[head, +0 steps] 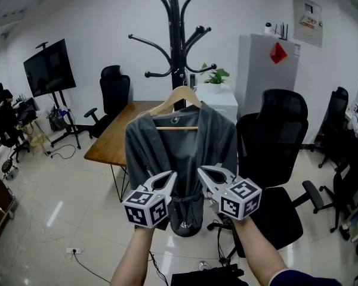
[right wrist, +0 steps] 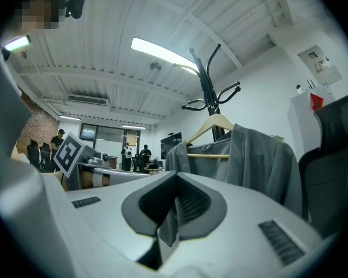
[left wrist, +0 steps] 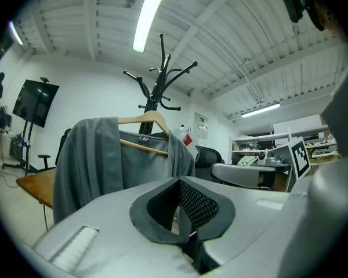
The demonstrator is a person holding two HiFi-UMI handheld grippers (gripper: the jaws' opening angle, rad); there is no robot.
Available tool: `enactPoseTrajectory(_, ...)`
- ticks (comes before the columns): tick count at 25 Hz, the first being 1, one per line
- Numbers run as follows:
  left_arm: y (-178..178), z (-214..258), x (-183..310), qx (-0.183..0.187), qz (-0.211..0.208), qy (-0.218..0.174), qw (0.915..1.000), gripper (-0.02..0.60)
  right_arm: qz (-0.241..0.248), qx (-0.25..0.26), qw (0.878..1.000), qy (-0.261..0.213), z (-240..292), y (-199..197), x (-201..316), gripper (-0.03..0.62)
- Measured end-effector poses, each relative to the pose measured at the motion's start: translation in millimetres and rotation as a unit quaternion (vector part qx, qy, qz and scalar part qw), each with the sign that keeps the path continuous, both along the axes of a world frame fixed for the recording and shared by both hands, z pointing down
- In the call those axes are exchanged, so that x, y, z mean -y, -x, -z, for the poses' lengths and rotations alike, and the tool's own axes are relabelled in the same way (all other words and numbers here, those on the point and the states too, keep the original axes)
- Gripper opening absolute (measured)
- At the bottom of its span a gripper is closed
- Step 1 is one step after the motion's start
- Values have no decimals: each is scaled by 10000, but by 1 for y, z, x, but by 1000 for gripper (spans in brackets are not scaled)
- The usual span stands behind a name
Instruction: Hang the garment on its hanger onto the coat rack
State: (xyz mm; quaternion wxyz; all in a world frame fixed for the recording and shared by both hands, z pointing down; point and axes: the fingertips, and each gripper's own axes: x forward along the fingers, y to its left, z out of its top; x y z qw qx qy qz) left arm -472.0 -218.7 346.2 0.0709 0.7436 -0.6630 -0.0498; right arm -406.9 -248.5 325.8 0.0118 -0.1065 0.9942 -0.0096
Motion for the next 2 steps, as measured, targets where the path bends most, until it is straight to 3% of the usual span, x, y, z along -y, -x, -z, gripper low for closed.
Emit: enactPoseTrajectory(2,0,0,0,-1,-1,8,10000,2,5,-8,10000,-2,-1,0,0,2)
